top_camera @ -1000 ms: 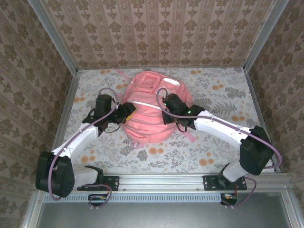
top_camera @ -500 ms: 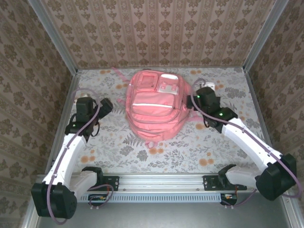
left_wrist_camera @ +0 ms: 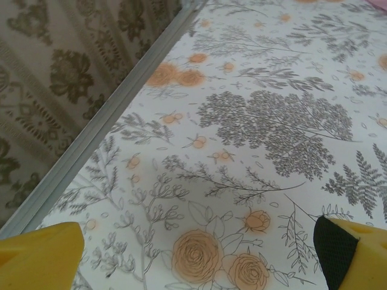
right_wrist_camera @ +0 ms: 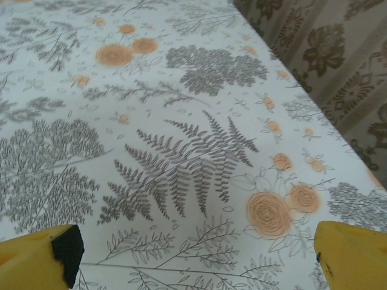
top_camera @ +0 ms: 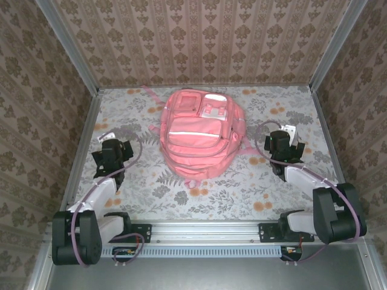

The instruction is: Pack books, pencil case, and school supplies into a backpack

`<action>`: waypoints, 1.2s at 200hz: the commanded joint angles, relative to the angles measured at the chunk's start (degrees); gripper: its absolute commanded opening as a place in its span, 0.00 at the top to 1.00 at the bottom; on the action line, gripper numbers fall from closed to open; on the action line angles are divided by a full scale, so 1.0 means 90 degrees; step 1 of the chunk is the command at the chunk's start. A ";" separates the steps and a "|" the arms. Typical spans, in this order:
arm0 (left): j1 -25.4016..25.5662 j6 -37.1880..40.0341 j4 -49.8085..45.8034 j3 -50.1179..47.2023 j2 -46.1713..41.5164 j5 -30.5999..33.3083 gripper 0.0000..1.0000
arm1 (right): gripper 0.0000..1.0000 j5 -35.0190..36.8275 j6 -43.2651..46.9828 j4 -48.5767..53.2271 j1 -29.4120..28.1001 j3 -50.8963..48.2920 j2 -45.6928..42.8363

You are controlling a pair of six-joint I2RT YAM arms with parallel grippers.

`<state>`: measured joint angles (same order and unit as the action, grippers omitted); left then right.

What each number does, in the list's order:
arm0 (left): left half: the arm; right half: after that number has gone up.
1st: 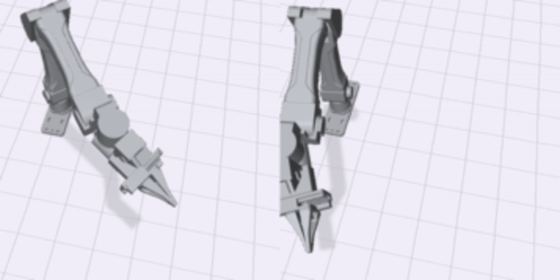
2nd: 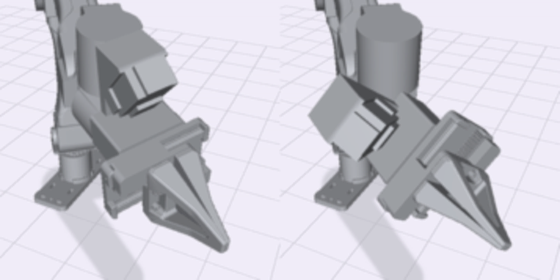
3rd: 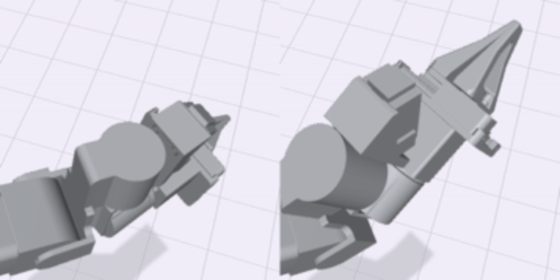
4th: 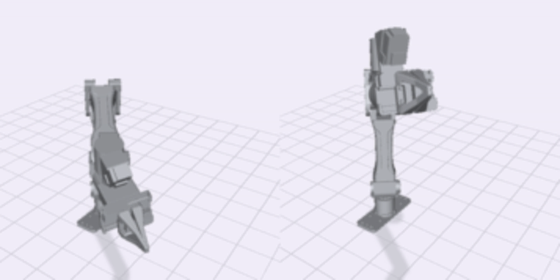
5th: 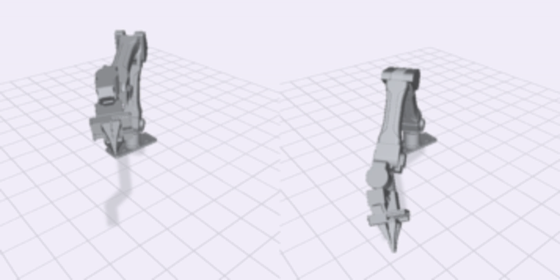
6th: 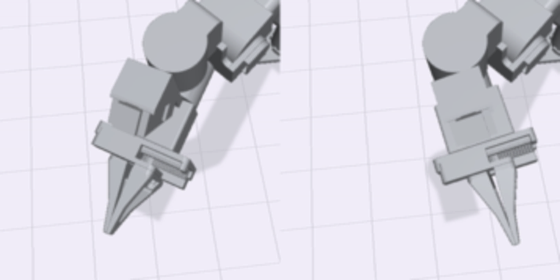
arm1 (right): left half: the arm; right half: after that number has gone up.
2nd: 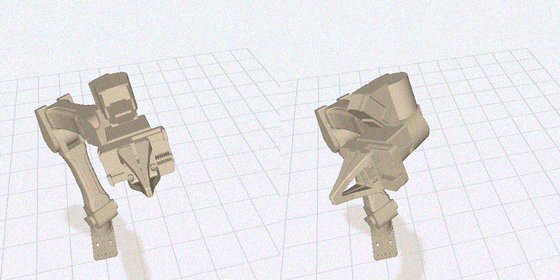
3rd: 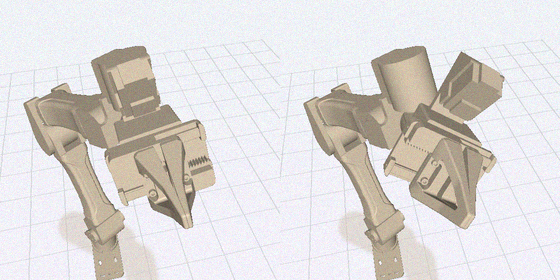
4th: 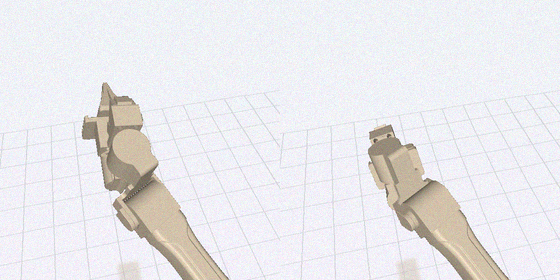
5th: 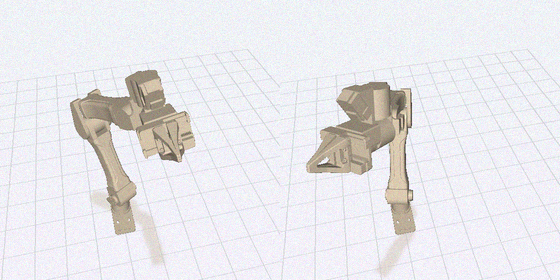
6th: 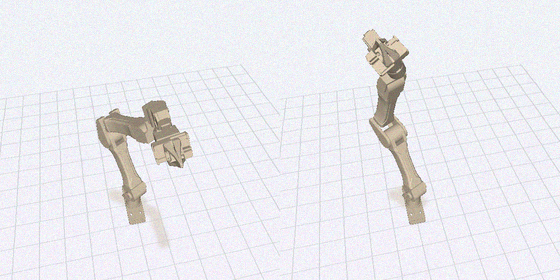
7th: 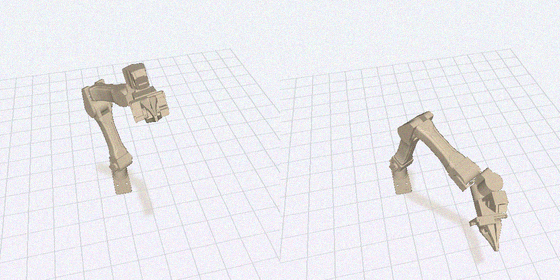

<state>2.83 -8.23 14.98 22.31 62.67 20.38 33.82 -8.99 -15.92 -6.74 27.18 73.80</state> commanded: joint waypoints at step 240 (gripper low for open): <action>-0.0007 0.1084 0.3999 -0.0009 0.2828 -0.1077 0.00 | 0.00 -0.2050 0.0638 -0.3973 0.0368 -0.0559 0.1561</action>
<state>2.33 1.10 52.69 21.30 87.77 10.68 16.62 -2.00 -51.00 -3.62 21.50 87.39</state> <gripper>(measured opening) 0.999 0.995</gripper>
